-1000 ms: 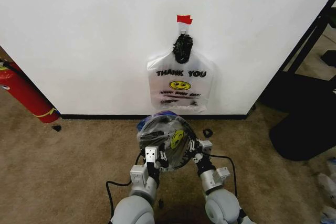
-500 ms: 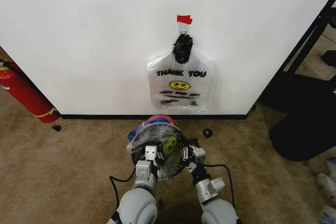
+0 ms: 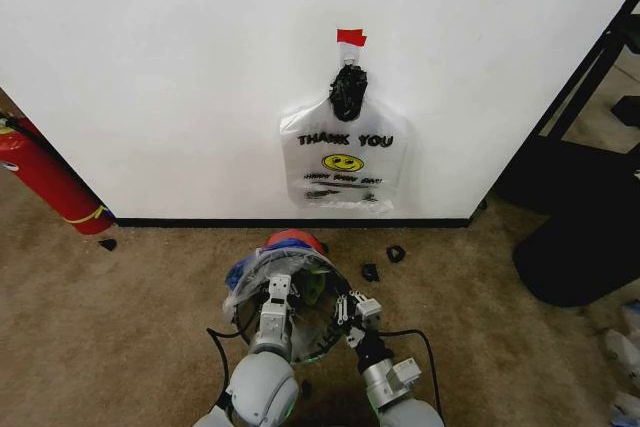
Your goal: Pick up the garbage bag from the wall and place it over the trash bin.
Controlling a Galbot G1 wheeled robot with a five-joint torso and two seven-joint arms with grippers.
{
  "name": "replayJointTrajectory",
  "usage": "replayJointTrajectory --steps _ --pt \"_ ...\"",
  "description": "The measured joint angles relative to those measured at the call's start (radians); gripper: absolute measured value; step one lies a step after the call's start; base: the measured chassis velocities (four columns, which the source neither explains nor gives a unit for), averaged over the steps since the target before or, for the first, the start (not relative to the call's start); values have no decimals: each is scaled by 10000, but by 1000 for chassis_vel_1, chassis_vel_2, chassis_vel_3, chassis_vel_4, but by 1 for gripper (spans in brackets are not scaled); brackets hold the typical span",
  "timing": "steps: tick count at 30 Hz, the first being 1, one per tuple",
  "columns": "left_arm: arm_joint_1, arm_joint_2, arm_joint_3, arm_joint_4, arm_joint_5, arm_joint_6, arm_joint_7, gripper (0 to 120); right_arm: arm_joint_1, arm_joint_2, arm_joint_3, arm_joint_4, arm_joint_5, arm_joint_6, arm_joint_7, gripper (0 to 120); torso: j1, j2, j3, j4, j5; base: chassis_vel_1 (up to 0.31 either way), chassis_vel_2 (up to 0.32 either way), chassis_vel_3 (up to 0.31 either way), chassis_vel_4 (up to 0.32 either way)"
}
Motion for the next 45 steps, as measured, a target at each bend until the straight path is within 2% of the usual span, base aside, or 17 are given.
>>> replayJointTrajectory --steps 4,19,24,30,32,39,43,45 --pt "-131 -43 22 331 -7 -214 225 0 -38 -41 -43 148 472 -31 -201 0 0 0 0 0 0 0 0 0 0" --pt "-759 62 -71 1215 122 -746 894 0 -222 -13 -99 122 753 329 -984 0 0 0 0 0 0 0 0 0 0" --pt "-627 178 -107 1059 115 -1053 1358 0 -70 84 -11 -59 1034 455 -1004 0 0 0 0 -1 0 0 0 0 0" --pt "2 332 31 344 237 -1485 2023 0 339 419 134 -549 2179 436 -793 0 0 0 0 1 3 0 0 0 0" --pt "143 326 137 167 376 -1536 2040 0 435 535 129 -648 2589 271 -599 0 0 0 0 0 0 0 0 0 0" --pt "270 339 12 -290 771 -1626 2020 0 410 599 78 -777 2699 61 -368 0 0 0 0 0 0 0 0 0 0" --pt "266 341 -126 -320 824 -1681 2002 0 351 584 64 -769 2657 24 -344 0 0 0 0 0 0 0 0 0 0" --pt "51 331 -469 117 1408 -1684 1691 0 135 476 -59 -490 2521 -3 -325 0 0 0 0 1 -4 0 0 0 0"
